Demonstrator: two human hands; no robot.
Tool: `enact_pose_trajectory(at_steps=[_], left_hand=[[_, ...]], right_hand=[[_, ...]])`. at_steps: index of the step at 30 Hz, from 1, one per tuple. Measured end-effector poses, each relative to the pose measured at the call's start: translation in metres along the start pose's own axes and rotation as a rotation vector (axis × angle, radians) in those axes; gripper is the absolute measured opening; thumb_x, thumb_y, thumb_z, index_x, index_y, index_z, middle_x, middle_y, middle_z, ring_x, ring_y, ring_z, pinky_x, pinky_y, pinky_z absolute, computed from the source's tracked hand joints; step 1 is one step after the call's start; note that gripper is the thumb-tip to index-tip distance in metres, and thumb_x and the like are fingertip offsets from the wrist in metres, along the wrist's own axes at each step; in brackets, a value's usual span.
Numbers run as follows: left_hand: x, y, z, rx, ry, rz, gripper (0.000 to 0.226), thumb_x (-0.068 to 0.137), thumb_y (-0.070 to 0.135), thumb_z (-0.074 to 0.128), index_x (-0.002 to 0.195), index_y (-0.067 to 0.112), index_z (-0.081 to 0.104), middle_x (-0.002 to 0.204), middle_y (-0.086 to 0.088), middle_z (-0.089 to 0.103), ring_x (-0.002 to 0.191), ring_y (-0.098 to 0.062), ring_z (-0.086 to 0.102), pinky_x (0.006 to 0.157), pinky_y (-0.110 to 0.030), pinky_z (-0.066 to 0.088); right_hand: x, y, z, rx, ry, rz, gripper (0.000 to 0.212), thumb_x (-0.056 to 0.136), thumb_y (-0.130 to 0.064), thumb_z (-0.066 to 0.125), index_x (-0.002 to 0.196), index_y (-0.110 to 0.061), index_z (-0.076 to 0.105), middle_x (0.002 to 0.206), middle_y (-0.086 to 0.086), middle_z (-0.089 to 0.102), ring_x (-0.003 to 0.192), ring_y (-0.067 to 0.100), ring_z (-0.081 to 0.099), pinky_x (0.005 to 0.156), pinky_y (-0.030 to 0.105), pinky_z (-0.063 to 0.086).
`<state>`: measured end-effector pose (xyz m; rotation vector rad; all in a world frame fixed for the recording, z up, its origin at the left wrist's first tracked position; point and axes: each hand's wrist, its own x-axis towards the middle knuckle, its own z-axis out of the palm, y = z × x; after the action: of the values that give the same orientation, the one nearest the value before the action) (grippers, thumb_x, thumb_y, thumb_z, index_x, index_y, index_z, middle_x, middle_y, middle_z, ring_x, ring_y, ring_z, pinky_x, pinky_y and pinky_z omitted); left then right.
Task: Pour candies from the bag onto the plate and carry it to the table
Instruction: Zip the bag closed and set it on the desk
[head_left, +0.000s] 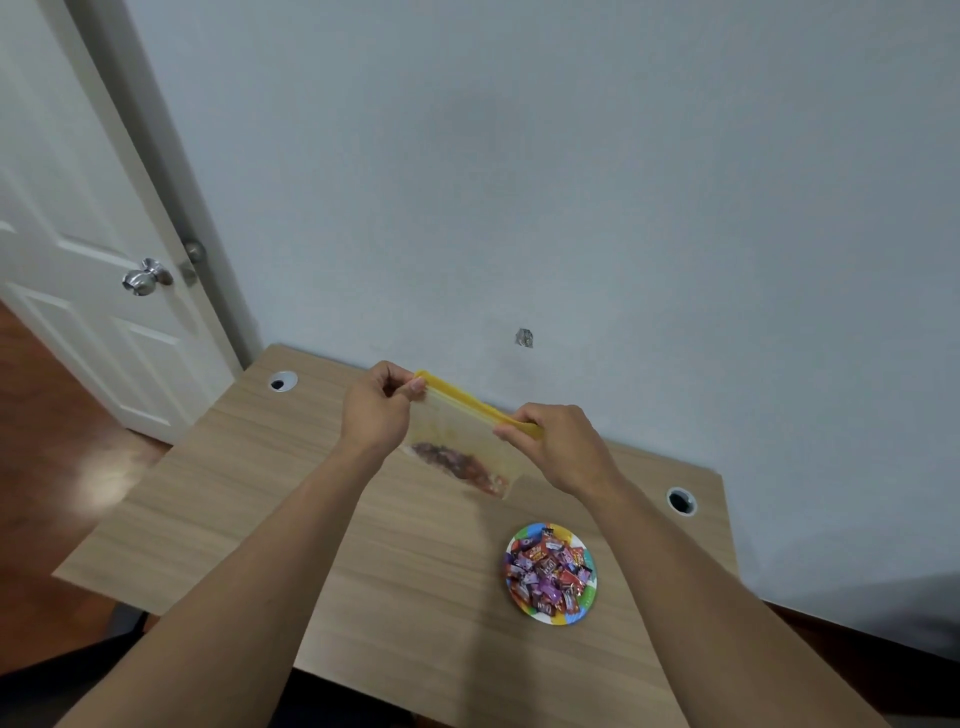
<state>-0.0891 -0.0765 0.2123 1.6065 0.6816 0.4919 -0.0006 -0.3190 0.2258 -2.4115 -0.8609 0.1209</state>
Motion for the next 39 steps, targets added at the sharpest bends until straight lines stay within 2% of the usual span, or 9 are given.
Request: enact_pose_trajectory(at_steps=[4,12,16,20,23,28,33,37,39], left_hand=[[0.002,-0.004,-0.011,-0.008,0.033,-0.016,0.019,0.101,0.014,0.072,0.083,0.018,0.069,0.083,0.0,0.078,0.082,-0.011,0.071,0.084,-0.024,0.053],[-0.005,-0.007,-0.019,-0.061,0.036,-0.066,0.01,0.104,0.015,0.069,0.094,0.012,0.07,0.086,-0.001,0.076,0.08,-0.003,0.068,0.07,-0.009,0.047],[-0.009,-0.011,-0.022,-0.1,-0.021,-0.109,0.017,0.105,0.018,0.069,0.088,0.016,0.07,0.093,-0.006,0.077,0.087,-0.009,0.069,0.083,-0.021,0.048],[-0.015,-0.018,-0.026,-0.061,-0.068,-0.182,0.019,0.105,0.025,0.068,0.107,0.007,0.075,0.096,-0.002,0.079,0.086,-0.005,0.069,0.092,-0.033,0.048],[-0.019,-0.021,-0.029,-0.005,-0.076,-0.2,0.018,0.106,0.03,0.066,0.109,0.014,0.075,0.102,-0.001,0.08,0.096,-0.012,0.073,0.104,-0.042,0.053],[-0.035,-0.007,-0.015,0.212,-0.057,0.062,0.054,0.104,0.03,0.067,0.153,0.018,0.049,0.145,0.005,0.057,0.123,-0.015,0.061,0.104,-0.034,0.049],[-0.041,0.007,0.014,0.573,-0.39,0.511,0.048,0.098,0.035,0.073,0.143,0.022,0.063,0.143,0.006,0.065,0.136,-0.014,0.057,0.118,-0.034,0.042],[-0.042,0.02,0.036,0.651,-0.499,0.525,0.028,0.096,0.043,0.076,0.116,0.023,0.075,0.11,0.008,0.076,0.103,-0.014,0.066,0.089,-0.035,0.05],[-0.042,0.025,0.042,0.619,-0.504,0.502,0.022,0.096,0.041,0.077,0.105,0.021,0.077,0.102,0.008,0.076,0.096,-0.013,0.066,0.086,-0.035,0.051]], right_hand=[[-0.008,0.009,-0.004,0.012,-0.012,0.035,0.041,0.096,-0.062,0.069,0.088,-0.022,0.075,0.073,-0.006,0.07,0.064,0.012,0.06,0.067,0.04,0.053],[-0.02,0.005,-0.013,0.22,0.02,0.152,0.027,0.09,-0.052,0.081,0.084,-0.026,0.081,0.076,-0.006,0.076,0.066,0.009,0.064,0.067,0.029,0.051],[-0.021,0.002,-0.013,0.391,0.101,0.209,0.02,0.087,-0.044,0.087,0.081,-0.025,0.082,0.081,-0.011,0.083,0.082,0.013,0.079,0.08,0.037,0.061],[-0.02,0.001,-0.015,0.394,0.091,0.213,0.015,0.093,-0.039,0.083,0.088,-0.025,0.082,0.087,-0.005,0.083,0.089,0.018,0.078,0.086,0.04,0.062],[-0.017,0.001,-0.019,0.34,0.052,0.192,0.013,0.098,-0.034,0.078,0.094,-0.022,0.08,0.091,-0.004,0.081,0.09,0.017,0.076,0.086,0.037,0.06],[-0.014,0.0,-0.025,0.188,0.019,0.138,0.018,0.101,-0.034,0.074,0.098,-0.016,0.078,0.087,0.003,0.078,0.077,0.025,0.068,0.079,0.04,0.056],[-0.013,-0.011,-0.027,-0.016,0.013,0.059,0.02,0.102,-0.037,0.071,0.093,-0.02,0.076,0.068,-0.008,0.062,0.061,0.013,0.054,0.068,0.04,0.052],[-0.017,-0.017,-0.033,-0.086,-0.003,-0.009,0.021,0.104,-0.038,0.067,0.096,-0.021,0.076,0.075,-0.005,0.069,0.073,0.02,0.06,0.066,0.04,0.05],[-0.019,-0.018,-0.037,-0.094,-0.006,-0.016,0.021,0.104,-0.04,0.066,0.098,-0.023,0.077,0.08,-0.005,0.072,0.075,0.019,0.062,0.066,0.04,0.051]])
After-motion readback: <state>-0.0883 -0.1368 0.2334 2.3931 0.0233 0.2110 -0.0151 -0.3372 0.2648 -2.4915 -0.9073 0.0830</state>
